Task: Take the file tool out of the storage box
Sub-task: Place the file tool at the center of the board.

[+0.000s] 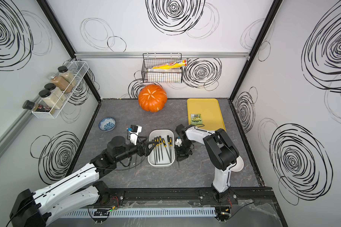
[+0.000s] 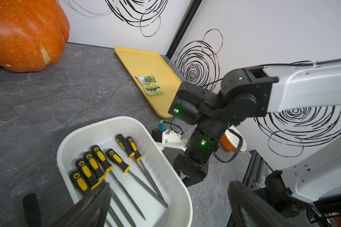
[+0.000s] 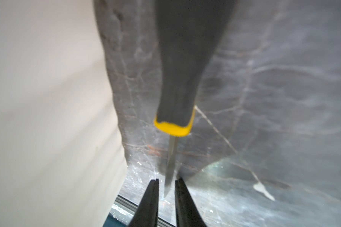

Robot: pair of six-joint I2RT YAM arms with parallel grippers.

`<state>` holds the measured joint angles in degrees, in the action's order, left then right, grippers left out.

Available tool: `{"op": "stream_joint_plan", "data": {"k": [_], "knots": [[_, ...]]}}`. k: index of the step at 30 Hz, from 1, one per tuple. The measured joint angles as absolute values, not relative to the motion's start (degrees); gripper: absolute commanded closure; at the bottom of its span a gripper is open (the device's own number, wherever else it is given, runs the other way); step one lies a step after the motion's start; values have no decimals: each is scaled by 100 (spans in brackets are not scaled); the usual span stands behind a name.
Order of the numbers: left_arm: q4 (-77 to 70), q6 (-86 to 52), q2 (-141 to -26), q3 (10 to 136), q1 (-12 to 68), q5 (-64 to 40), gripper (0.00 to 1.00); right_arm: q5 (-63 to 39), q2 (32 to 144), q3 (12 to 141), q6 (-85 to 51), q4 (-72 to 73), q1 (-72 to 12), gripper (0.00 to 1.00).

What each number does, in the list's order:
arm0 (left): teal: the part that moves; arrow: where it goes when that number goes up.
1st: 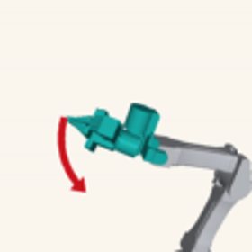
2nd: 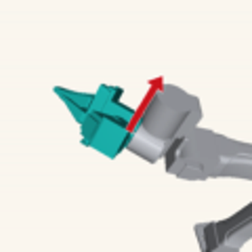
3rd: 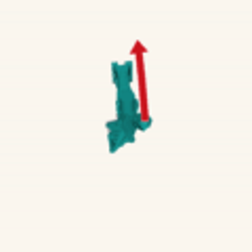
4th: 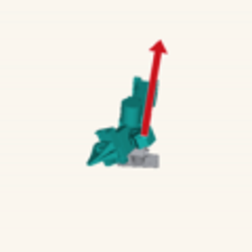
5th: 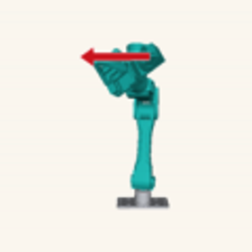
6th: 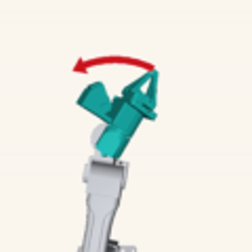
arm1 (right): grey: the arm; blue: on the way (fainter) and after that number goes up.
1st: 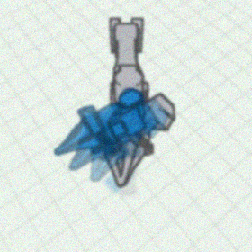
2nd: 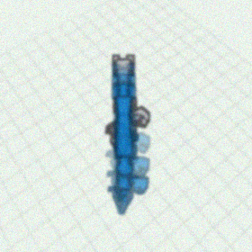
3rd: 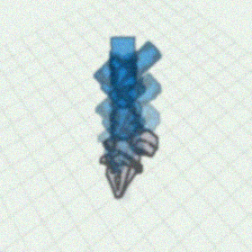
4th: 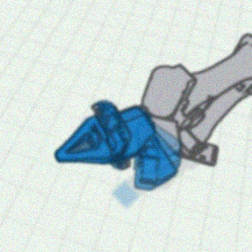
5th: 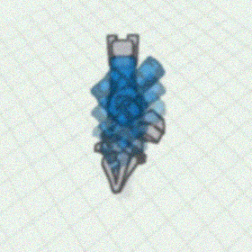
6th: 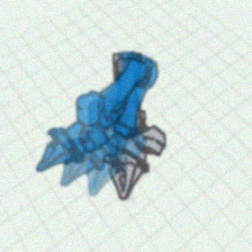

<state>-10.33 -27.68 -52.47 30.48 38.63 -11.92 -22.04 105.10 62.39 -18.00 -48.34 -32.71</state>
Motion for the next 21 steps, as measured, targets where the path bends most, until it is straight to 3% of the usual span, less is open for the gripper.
{"op": "stream_joint_plan", "data": {"k": [7,13,17,21], "knots": [[-976,-3011,-5196,2945,3861,-1260,1,-1100,9325,6307,-1914,-4689,-3253,77],[-1173,-3371,-4993,2397,3684,-1822,1,-1437,8119,6455,-1859,-3594,-3286,76],[-1197,-3566,-4615,2049,3378,-2088,3,-1831,8414,6469,-1811,-2902,-3503,76],[-1177,-3588,-4368,2014,3221,-2121,3,-1750,9454,6893,-1671,-2770,-3844,77]]}}
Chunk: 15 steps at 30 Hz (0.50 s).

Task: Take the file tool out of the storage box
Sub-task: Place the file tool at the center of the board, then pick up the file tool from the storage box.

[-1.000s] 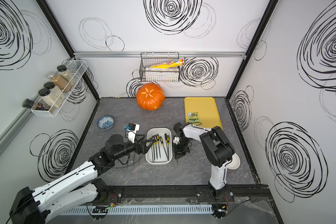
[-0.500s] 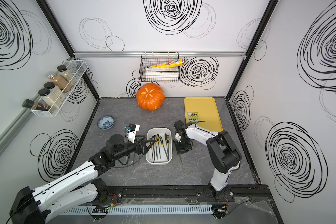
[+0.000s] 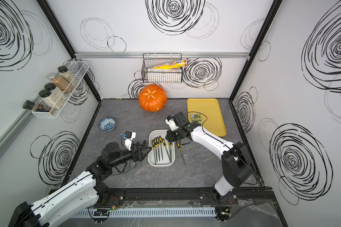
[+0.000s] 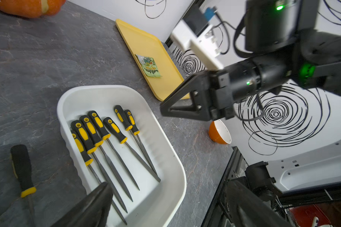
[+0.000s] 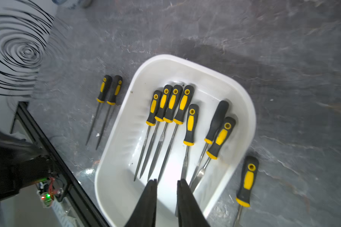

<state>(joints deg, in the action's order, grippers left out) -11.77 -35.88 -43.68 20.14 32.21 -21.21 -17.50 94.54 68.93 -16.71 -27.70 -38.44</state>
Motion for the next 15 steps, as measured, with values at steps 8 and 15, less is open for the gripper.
{"op": "stream_joint_plan", "data": {"k": [8,15], "knots": [[-1011,-3540,-4456,2014,3186,-2185,4,-843,10901,7675,-1431,-2792,-4268,78],[-991,-3533,-4541,2014,3186,-2206,3,-268,11124,7850,-1367,-2812,-4281,77]]}}
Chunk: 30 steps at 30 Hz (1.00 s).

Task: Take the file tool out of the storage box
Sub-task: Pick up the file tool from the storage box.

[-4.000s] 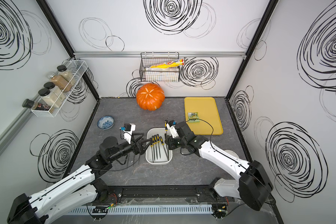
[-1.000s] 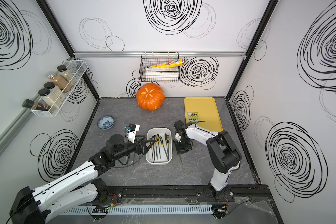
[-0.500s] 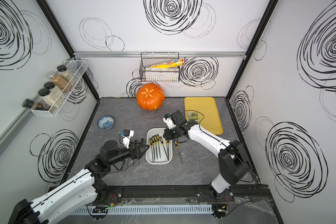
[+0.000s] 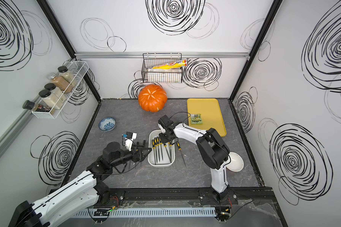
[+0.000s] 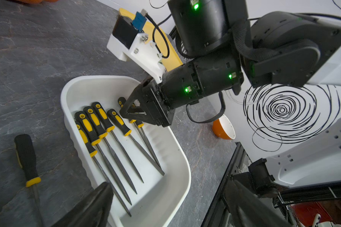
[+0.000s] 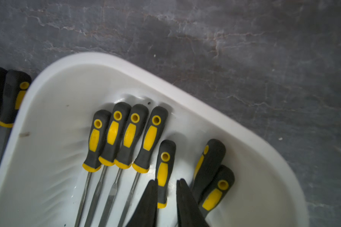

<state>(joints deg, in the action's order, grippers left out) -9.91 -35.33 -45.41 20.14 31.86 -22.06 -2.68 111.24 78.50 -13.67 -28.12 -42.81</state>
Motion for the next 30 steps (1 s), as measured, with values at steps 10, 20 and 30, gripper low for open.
{"op": "stream_joint_plan", "data": {"k": [10,20,30], "knots": [[-985,-3514,-4650,2014,3188,-2248,3,-198,11393,7915,-1347,-2790,-4348,76],[-969,-3492,-4692,2014,3199,-2246,2,-67,11708,8049,-1396,-2788,-4471,80],[-1013,-3498,-4783,2014,3214,-2349,2,-152,11347,7942,-1647,-2751,-4471,91]]}}
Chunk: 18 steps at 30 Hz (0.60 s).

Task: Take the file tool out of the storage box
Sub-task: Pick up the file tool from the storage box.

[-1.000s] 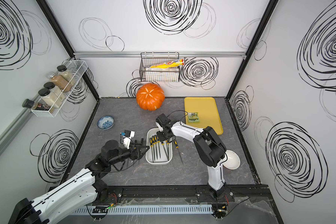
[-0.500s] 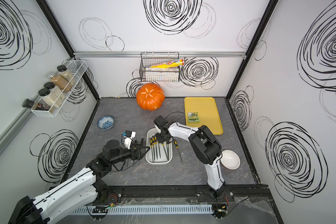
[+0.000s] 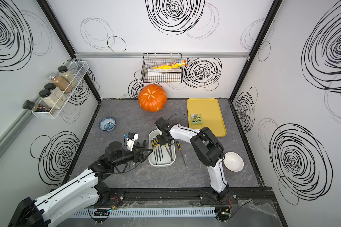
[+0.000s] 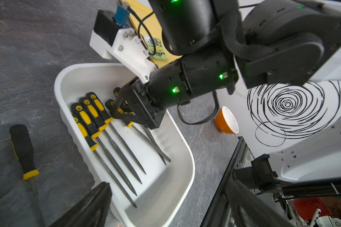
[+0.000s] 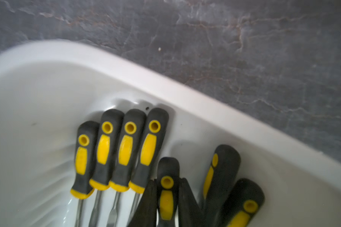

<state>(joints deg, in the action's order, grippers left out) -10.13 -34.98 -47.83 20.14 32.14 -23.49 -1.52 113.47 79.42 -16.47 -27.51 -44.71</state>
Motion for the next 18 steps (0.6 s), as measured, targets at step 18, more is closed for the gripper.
{"op": "stream_joint_plan", "data": {"k": [18], "knots": [[-1557,-3430,-5374,2016,3780,-2842,9,-2436,8567,6139,-2749,416,-4368,98]]}}
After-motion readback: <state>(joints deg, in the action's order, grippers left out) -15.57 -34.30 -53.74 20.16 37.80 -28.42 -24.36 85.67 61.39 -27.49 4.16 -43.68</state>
